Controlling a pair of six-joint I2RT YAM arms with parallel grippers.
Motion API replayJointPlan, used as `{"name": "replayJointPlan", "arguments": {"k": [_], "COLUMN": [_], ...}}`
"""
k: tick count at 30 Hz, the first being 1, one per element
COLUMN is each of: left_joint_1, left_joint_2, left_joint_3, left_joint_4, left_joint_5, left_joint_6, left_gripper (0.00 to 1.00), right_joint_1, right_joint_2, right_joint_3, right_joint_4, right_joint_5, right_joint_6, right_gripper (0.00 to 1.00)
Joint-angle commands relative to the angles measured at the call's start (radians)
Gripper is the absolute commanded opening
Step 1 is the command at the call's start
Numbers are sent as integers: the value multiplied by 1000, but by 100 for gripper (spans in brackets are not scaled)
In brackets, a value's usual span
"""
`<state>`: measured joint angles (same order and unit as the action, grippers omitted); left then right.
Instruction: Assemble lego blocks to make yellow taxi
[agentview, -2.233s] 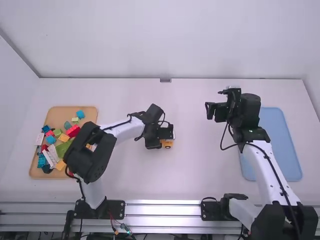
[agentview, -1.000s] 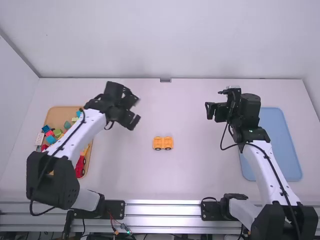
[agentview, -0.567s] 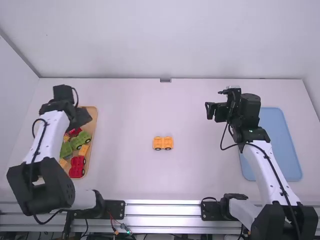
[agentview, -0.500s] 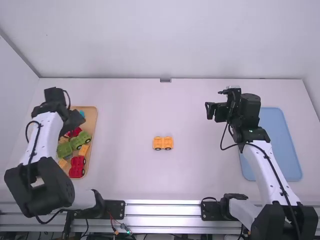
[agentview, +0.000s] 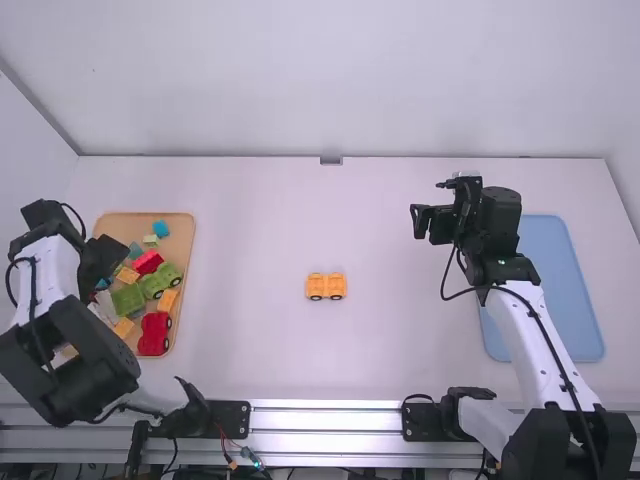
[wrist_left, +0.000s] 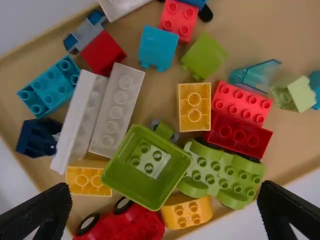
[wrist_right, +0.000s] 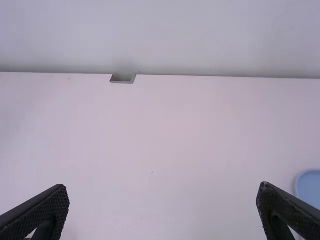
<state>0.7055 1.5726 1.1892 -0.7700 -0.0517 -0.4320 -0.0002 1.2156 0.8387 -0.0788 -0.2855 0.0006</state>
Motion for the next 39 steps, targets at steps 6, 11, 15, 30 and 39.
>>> {"name": "replayJointPlan", "arguments": {"k": [6,11,15,30,39], "left_joint_1": [-11,-12,-11,-11,-12], "left_joint_2": [241,362,439,444,444], "left_joint_3": [172,246,273,156,146], "left_joint_4": [-31,-45,-42,78,57], "left_joint_5": [18,18,19,18,18], "left_joint_6": [11,8,2,-35,-50], "left_gripper": [83,80,73,61,55], "right_joint_1": [1,1,1,1,1], "right_joint_2": [6,6,6,6,6], "right_joint_3": [38,38,38,38,38], "right_joint_4": [-2,-5,-5,-6,-8], "right_joint_5": [-6,-6,-6,-6,-6], "right_joint_6": [3,3,3,3,3], "right_gripper": [99,99,99,99,99]}}
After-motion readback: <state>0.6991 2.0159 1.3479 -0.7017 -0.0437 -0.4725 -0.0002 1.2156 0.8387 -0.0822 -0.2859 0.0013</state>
